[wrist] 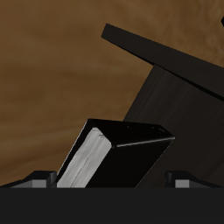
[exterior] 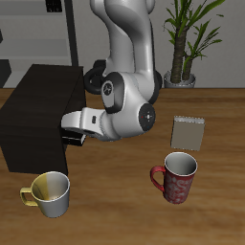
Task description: Black book top region shelf and red mug top shelf
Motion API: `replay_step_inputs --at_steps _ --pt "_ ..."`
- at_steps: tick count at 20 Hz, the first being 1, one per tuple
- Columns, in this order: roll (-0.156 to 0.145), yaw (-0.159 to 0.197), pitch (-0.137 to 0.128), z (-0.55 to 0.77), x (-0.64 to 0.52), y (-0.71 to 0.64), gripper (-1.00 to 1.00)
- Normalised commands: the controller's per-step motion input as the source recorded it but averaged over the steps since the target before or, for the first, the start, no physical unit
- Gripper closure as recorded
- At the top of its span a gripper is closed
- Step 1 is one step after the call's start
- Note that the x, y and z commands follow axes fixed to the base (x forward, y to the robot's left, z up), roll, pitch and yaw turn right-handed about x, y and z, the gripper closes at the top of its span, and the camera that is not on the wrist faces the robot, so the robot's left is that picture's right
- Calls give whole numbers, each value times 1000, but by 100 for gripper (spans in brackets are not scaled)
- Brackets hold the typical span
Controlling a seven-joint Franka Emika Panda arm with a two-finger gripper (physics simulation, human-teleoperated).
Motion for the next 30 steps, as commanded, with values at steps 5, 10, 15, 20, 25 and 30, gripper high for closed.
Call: replay_step_inputs --at_steps 5,10,15,20,25,30 --pt "259 50 -198 317 181 371 -100" --pt "398 -17 -223 428 229 280 -100" --pt "305 -7 -144 198 192 179 -100" --pt "130 80 37 67 198 115 -100" --pt "178 142 -88 240 186 240 -100" --pt "101 40 -10 280 212 -25 -100"
